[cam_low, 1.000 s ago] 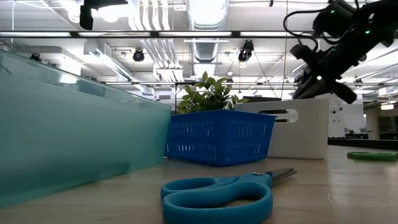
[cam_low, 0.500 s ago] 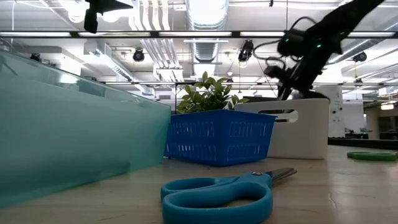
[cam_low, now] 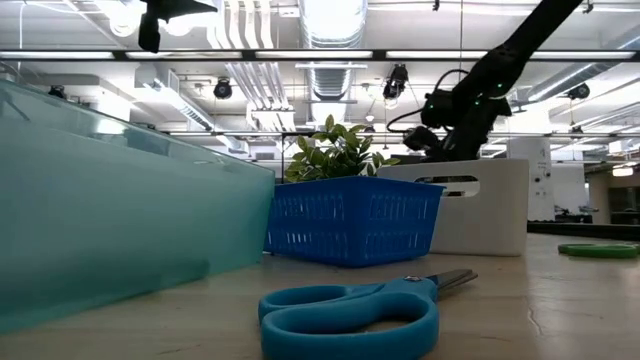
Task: Pick & Place Paint Supplies
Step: Put the black eye groomer brush into the green bin
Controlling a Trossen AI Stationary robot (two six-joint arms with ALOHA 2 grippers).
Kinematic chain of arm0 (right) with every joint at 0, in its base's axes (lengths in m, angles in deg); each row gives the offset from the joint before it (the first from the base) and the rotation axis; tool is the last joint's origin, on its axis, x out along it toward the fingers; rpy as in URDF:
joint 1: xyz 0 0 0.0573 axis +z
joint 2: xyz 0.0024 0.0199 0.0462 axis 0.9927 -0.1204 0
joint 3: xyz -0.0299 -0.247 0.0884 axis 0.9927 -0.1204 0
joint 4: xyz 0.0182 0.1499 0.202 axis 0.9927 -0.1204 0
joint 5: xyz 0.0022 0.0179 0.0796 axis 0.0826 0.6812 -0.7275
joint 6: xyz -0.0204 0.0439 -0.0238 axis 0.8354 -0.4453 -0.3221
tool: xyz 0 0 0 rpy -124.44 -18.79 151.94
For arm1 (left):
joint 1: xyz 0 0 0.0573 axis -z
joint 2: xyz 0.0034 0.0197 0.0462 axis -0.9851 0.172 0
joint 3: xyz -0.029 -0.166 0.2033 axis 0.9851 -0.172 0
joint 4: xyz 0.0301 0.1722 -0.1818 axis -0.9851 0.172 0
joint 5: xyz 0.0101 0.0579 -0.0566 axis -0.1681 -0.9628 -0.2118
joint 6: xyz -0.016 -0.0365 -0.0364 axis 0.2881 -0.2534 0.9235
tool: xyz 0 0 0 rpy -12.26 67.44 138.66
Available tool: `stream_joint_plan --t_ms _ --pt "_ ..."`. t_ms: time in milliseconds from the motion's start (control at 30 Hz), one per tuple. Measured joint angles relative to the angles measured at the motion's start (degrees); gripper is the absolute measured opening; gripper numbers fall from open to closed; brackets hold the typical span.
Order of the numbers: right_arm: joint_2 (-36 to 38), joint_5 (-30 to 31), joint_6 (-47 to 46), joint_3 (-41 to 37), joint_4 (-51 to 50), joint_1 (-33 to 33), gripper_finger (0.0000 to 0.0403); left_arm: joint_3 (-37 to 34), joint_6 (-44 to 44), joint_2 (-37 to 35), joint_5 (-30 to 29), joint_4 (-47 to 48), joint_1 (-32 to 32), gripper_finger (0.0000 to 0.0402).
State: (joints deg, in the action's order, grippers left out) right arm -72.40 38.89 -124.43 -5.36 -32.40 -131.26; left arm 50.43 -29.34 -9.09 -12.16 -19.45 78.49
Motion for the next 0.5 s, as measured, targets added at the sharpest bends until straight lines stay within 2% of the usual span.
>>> stream_joint_plan --t_ms 200,500 --pt "-3.6 7.6 7.0 7.1 -8.7 0.5 0.0128 0.0 0.0 0.2 0.0 0.0 0.0 0.0099" --pt "-10.9 8.2 12.2 13.2 -15.6 1.4 0.0128 0.0 0.0 0.2 0.0 0.0 0.0 0.0099"
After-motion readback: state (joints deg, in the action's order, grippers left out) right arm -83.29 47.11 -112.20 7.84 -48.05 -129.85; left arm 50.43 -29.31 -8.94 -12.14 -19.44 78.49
